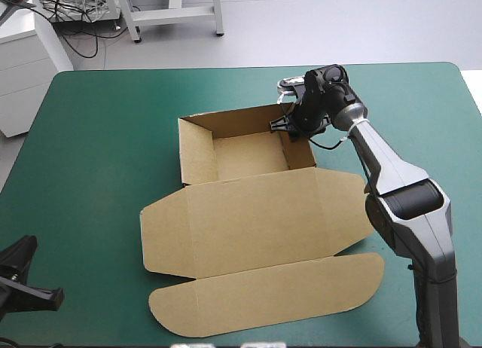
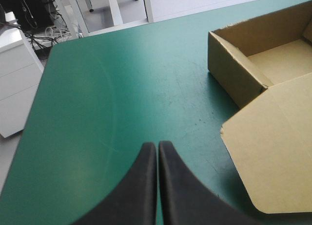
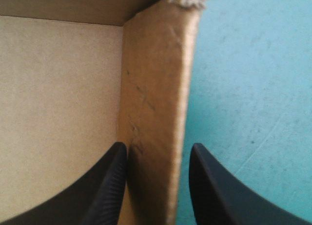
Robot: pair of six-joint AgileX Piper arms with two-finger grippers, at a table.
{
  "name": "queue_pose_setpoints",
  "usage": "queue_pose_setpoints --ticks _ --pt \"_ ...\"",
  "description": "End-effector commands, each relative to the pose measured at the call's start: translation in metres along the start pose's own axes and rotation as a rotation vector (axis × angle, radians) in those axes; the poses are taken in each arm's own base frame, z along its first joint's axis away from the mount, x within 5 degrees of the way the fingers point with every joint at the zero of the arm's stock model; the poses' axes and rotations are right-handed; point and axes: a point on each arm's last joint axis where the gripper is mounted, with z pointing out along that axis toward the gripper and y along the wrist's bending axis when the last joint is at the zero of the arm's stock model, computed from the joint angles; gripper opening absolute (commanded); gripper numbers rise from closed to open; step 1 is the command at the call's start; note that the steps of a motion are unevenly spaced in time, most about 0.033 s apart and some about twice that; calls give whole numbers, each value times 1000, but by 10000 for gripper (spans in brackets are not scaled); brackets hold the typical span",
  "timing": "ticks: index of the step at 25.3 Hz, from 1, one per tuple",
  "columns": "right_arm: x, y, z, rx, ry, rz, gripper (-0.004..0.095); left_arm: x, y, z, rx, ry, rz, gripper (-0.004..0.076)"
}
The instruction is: Fold the box
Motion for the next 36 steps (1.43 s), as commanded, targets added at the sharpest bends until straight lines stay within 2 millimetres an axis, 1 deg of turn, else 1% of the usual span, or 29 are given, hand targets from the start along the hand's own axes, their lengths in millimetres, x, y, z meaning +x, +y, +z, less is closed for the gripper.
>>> queue_pose_setpoints --ticks 1,2,5,7,9,10,11,14,17,20,21,25,26,27,28,29,30,31,32,33,34,36 --pt "-4 -2 -31 1 -63 15 369 15 -6 9 53 -120 -57 -10" --pt "-4 -2 -28 2 -58 15 357 23 -7 12 67 -125 -63 -10" --pt "-4 -2 -22 3 -46 20 273 45 -10 18 88 -121 -74 -10" --pt "-4 -2 -21 3 -44 22 175 53 -11 19 96 -112 -80 -10" --pt "-4 -3 -21 10 -44 18 33 61 -11 21 96 -95 -80 -10" --pt "-4 -4 -21 20 -45 11 -20 63 -11 21 96 -91 -79 -10" --pt "-4 -8 -21 59 -48 2 -17 67 -11 21 95 -97 -79 -10" --pt "-5 -21 -22 100 -52 10 -20 68 -11 22 93 -93 -77 -10" --pt "-6 -47 -25 121 -55 62 -20 68 -11 22 91 -94 -76 -10" --pt "-5 -85 -31 152 -62 119 -20 69 -11 22 91 -90 -76 -10" --pt "-2 -116 -39 183 -70 160 -20 69 -11 22 89 -82 -75 -10" --pt "13 -186 -58 246 -85 273 -20 70 -11 22 88 -74 -75 -10" --pt "21 -209 -64 268 -86 312 -20 70 -11 22 88 -74 -75 -10" --pt "27 -225 -68 282 -86 336 -20 70 -11 22 88 -74 -75 -10" --pt "41 -257 -76 313 -85 400 -20 70 -11 22 88 -74 -75 -10" --pt "49 -274 -81 329 -84 431 -20 70 -11 22 88 -74 -75 -10" --pt "67 -304 -90 359 -82 492 -20 70 -11 22 88 -74 -75 -10" --pt "75 -317 -94 373 -80 511 -20 70 -11 22 88 -74 -75 -10" --pt "91 -340 -102 397 -76 553 -20 70 -11 22 88 -74 -75 -10" --pt "97 -347 -105 401 -77 574 -20 70 -11 22 88 -74 -75 -10" --pt "109 -361 -110 407 -81 615 -20 70 -11 22 88 -74 -75 -10" --pt "123 -377 -114 395 -89 674 -20 70 -11 22 91 -73 -78 -10"
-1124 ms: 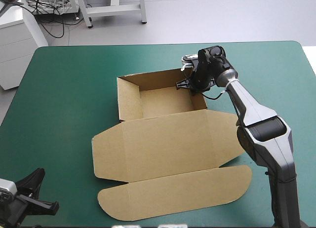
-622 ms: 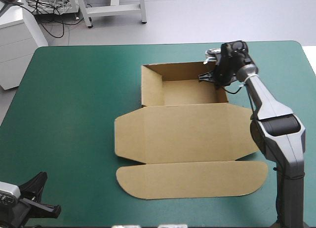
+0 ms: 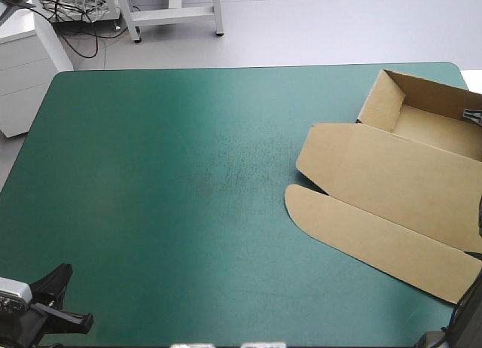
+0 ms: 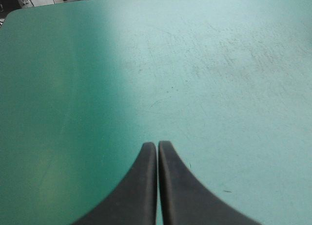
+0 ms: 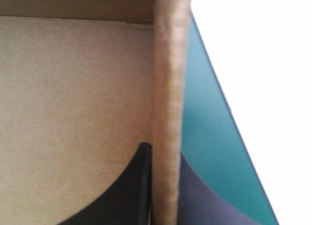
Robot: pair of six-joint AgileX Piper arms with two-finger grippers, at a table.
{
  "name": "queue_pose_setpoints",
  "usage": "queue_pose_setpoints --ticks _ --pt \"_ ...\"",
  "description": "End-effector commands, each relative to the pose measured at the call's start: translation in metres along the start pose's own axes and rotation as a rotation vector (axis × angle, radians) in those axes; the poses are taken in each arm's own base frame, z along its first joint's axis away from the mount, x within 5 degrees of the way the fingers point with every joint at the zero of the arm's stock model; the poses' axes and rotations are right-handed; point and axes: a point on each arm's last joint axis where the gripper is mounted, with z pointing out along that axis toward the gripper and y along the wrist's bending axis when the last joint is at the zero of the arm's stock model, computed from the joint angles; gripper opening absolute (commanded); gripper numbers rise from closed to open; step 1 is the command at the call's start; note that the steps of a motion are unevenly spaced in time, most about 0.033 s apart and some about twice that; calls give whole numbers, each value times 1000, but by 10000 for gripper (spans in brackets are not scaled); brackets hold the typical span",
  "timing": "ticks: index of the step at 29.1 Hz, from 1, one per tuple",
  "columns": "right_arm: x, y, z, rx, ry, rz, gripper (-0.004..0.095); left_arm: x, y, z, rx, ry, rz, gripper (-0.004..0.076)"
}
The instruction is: Fold the box
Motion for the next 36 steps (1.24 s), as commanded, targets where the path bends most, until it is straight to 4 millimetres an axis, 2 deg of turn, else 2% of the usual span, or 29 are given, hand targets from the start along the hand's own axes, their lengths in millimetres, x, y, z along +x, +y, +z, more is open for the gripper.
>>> queue_pose_setpoints --ticks 1,3,6,9,11,14,18,21,25,28,31,32,34,36 --pt "-2 -24 -40 -9 -79 52 -20 -12 -1 -3 17 -70 -9 -10" --pt "-1 -29 -31 -32 -64 75 -20 -12 -1 -3 17 -70 -9 -10" --pt "-1 -27 -17 -61 -36 72 1 -12 -1 -3 17 -68 -9 -10" --pt "-1 -20 -10 -137 -32 7 94 -12 -1 -3 16 -65 -9 -10" --pt "-1 -21 -7 -123 -26 -3 159 -12 -1 -3 16 -65 -9 -10" --pt "-1 -25 -9 -108 -28 -2 248 -11 -1 -2 13 -51 -11 -10" --pt "-1 -27 -24 -119 -62 -15 423 -10 -1 -2 12 -43 -11 -10" --pt "-1 -29 -50 -92 -113 -37 520 -9 -1 -2 10 -37 -11 -10" --pt "3 -33 -94 -21 -192 -66 526 -9 -1 -2 10 -35 -11 -10" --pt "10 -28 -141 -41 -288 -64 525 -9 -1 -2 10 -33 -11 -10" --pt "21 -12 -189 -163 -401 -49 517 -9 -1 -2 10 -33 -11 -10" --pt "28 -4 -210 -218 -449 -50 479 -9 -1 -2 10 -33 -11 -10" --pt "38 12 -238 -269 -508 -80 364 -9 -1 -2 10 -33 -11 -10" --pt "54 31 -271 -283 -576 -155 144 -9 -1 -2 9 -30 -11 -10"
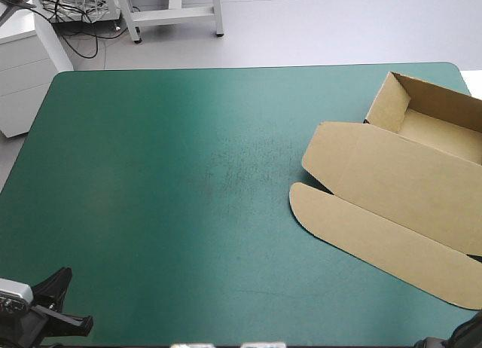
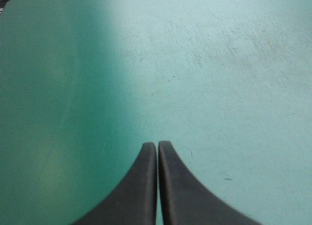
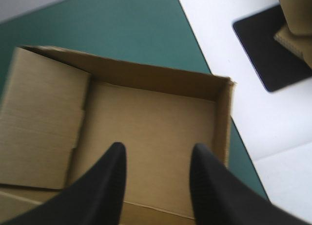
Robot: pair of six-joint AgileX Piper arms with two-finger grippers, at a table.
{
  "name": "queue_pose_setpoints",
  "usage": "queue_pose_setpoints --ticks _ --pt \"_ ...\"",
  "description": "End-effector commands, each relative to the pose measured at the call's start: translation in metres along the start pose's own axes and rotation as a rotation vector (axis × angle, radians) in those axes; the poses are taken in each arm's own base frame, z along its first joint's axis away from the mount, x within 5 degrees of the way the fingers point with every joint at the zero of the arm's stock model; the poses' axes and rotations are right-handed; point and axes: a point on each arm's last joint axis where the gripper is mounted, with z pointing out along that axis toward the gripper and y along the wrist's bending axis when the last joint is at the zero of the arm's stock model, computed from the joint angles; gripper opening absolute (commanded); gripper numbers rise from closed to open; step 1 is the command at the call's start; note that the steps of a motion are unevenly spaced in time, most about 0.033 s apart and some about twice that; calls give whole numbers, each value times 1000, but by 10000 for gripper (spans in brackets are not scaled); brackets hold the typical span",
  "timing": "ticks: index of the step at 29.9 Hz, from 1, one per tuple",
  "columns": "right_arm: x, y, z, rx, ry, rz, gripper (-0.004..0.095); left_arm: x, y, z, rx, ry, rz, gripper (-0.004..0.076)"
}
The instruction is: Fold the box
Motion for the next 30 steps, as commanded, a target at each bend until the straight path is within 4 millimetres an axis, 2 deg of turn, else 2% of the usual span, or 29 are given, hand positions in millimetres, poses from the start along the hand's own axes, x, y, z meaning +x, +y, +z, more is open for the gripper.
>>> queue_pose_setpoints --ticks 1,2,5,8,11,13,19,24,30 --pt "-3 53 -83 -83 -175 -131 23 -12 -1 -2 17 -65 -7 -10" --pt "-1 69 -97 -97 -199 -185 -12 -12 -1 -2 17 -65 -7 -10" --pt "11 107 -139 -135 -273 -289 -12 -12 -1 -2 16 -62 -7 -10" --pt "30 137 -171 -171 -314 -370 -12 -12 -1 -2 15 -58 -7 -10" --pt "58 160 -193 -214 -311 -444 -12 -11 -1 -2 13 -46 -7 -10" --pt "77 167 -200 -233 -289 -479 -12 -9 -1 -2 9 -30 -7 -10" --pt "144 166 -195 -249 -186 -527 -12 -9 -1 -2 8 -23 -6 -10" --pt "200 150 -179 -291 -159 -528 -12 -9 -1 -2 8 -23 -4 -10" --pt "265 122 -150 -333 -170 -492 -12 -9 -1 -2 8 -24 -4 -10"
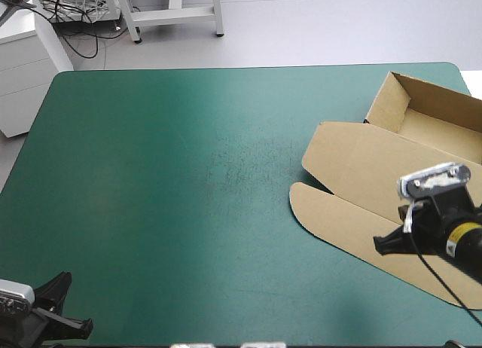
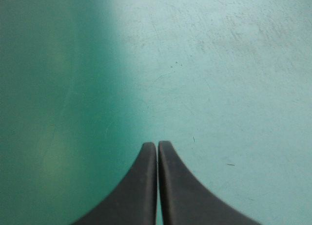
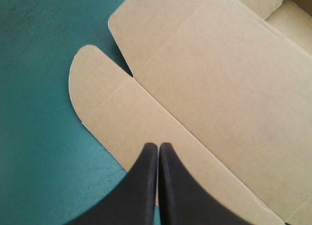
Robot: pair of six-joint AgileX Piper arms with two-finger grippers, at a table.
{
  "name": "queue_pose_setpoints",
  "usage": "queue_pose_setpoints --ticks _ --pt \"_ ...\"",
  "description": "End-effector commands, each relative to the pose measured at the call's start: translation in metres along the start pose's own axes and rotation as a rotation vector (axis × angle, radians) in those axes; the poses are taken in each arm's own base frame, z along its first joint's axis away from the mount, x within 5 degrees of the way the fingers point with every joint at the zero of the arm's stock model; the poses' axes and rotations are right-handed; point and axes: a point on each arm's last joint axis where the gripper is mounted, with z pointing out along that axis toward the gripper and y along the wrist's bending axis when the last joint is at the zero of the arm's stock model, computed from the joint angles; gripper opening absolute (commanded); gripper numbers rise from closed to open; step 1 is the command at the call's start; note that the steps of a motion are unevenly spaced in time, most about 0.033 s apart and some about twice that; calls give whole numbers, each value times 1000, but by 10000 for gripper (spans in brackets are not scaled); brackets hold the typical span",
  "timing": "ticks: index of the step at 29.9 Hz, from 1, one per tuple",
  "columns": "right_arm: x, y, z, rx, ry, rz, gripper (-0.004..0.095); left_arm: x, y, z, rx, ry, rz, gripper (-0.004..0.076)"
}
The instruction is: Fold the box
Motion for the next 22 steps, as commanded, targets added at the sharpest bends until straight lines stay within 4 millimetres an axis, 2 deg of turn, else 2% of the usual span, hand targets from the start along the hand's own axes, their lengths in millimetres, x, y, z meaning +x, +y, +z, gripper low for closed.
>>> queue_pose_setpoints --ticks 1,5,9,14,22 --pt "25 -1 4 -7 -130 19 -12 -13 -1 -3 18 -70 -3 -10" --pt "64 0 14 -36 -182 32 -12 -13 -2 -3 19 -78 -3 -10" --pt "92 0 20 -48 -192 60 -12 -14 -2 -3 19 -80 -3 -10" --pt "110 -1 21 -55 -202 100 -12 -14 -2 -3 23 -79 -4 -10" --pt "117 -1 22 -56 -193 106 -13 -9 -2 0 25 -44 -7 -10"
